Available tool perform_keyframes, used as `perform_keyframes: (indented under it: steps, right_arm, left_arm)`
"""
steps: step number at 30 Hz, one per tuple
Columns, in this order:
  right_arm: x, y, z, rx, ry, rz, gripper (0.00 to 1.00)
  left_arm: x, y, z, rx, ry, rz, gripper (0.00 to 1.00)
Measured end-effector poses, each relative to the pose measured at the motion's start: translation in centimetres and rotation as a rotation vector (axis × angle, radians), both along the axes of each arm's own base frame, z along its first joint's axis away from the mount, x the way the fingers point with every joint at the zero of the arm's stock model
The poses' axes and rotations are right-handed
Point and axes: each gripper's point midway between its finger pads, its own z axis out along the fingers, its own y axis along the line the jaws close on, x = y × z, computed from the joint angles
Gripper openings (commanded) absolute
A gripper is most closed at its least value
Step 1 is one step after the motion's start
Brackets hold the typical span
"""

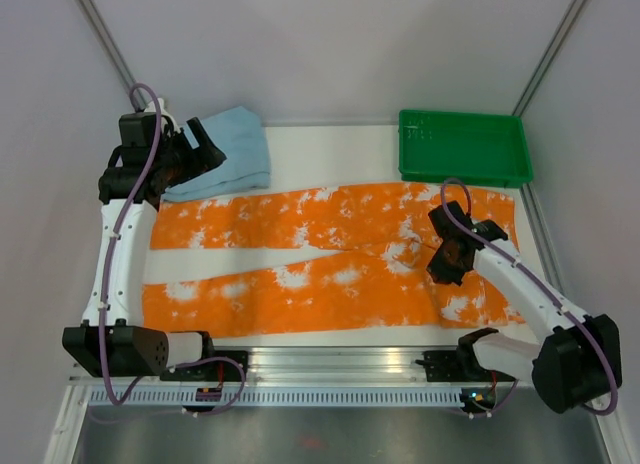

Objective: Fold and stack the trousers
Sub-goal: Flatten the trousers out

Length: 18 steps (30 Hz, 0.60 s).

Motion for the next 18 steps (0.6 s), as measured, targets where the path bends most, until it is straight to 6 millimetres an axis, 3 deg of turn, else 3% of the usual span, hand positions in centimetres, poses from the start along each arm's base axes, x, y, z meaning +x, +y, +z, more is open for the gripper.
perform_keyframes:
  steps: [4, 8, 12, 18]
  right_arm:
    - [5.5, 1.6, 3.0, 0.009, -0.085, 0.036, 0.00]
    - [9.5, 3.8, 2.3, 0.048, -0.107, 0.077, 0.00]
    - [9.6, 6.4, 1.2, 0.119, -0.125, 0.131, 0.00]
    - [7.0, 9.0, -0.6, 0.134, -0.082, 0.272, 0.00]
  left_arm:
    - [-0.1, -0.2, 0.0, 0.001, -0.002, -0.018, 0.90]
    - [-0.1, -0.5, 0.1, -0.003, -0.003, -0.033, 0.90]
    - [-0.1, -0.5, 0.0, -0.003, -0.002, -0.035, 0.90]
    - [-1.0, -0.3, -1.4, -0.011, 0.052, -0.012, 0.87]
